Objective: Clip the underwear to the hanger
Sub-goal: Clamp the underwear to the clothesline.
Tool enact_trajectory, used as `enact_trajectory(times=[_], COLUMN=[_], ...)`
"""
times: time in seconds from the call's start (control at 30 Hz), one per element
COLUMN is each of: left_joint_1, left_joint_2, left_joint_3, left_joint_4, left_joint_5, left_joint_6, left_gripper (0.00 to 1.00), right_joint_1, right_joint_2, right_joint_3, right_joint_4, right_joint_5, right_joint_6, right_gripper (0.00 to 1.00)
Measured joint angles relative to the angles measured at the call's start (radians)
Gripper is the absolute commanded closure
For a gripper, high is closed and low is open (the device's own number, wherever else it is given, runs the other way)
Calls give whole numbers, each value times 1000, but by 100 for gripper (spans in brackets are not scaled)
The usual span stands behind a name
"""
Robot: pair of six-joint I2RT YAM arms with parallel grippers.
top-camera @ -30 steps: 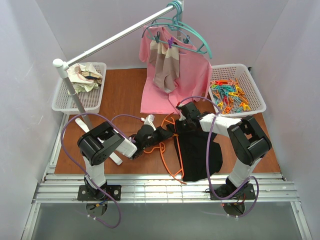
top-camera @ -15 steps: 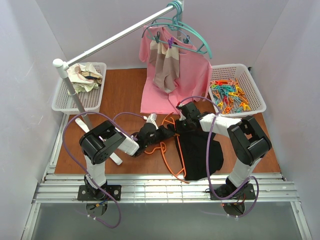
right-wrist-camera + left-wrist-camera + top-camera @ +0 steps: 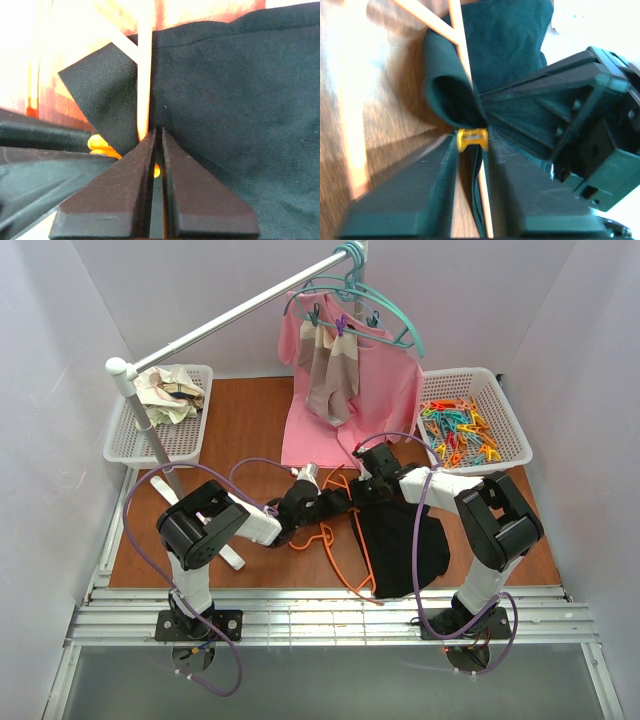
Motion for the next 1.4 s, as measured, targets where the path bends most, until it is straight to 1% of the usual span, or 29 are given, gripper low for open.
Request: enact_trajectory(times=[0.07, 0.1, 0.17, 0.2, 0.43, 0.5, 0.57, 0.6, 0.73, 0.8, 0.87, 0.9, 0.93, 1.0, 1.13, 1.23, 1.3, 1.4], left_joint_1=[-1, -3, -6, -7, -6, -6, -6, -6, -6, -6, -7, -7, -7, -7, -7, -8, -8, -8], left_joint_2=[0, 0, 0, -1, -26, -35, -46, -51, -76, -85, -93, -100, -108, -130, -183, -235, -278, -329], left_joint_3=[6, 8, 8, 8, 9, 9, 9, 10, 19, 36, 52, 59, 65, 74, 107, 144, 174, 219], left_joint_4=[-22, -33, -50, -54, -79, -92, -109, -119, -176, -217, -253, -268, -284, -320, -389, -461, -518, -603], left_joint_5=[-3, -7, -14, -16, -34, -39, -45, -47, -55, -59, -68, -72, -76, -85, -104, -130, -152, -182], left_joint_6=[5, 10, 14, 13, 26, 30, 36, 41, 61, 80, 95, 100, 109, 117, 147, 181, 210, 251], left_gripper=[73, 69, 65, 62, 51, 50, 48, 47, 42, 33, 25, 19, 18, 16, 15, 14, 13, 13], right_joint_1=[1, 2, 7, 8, 6, 6, 6, 7, 7, 4, -5, -7, -10, -14, -21, -57, -116, -260], right_joint_2=[0, 0, 0, -1, -5, -5, -6, -6, -13, -23, -38, -48, -60, -88, -176, -264, -325, -394], right_joint_3=[1, 1, 2, 2, 6, 9, 15, 18, 23, 23, 23, 24, 24, 24, 24, 23, 23, 31], right_joint_4=[0, 0, 0, 0, -7, -13, -24, -30, -49, -66, -85, -92, -98, -111, -137, -148, -154, -169], right_joint_5=[-7, -12, -19, -18, -6, 1, 10, 13, 27, 35, 43, 47, 50, 57, 68, 60, 46, 39], right_joint_6=[1, 0, -1, -2, -1, -2, -3, -5, -14, -22, -26, -28, -32, -39, -51, -58, -71, -103], right_gripper=[91, 88, 87, 84, 75, 71, 69, 66, 58, 54, 53, 50, 47, 43, 41, 40, 40, 40])
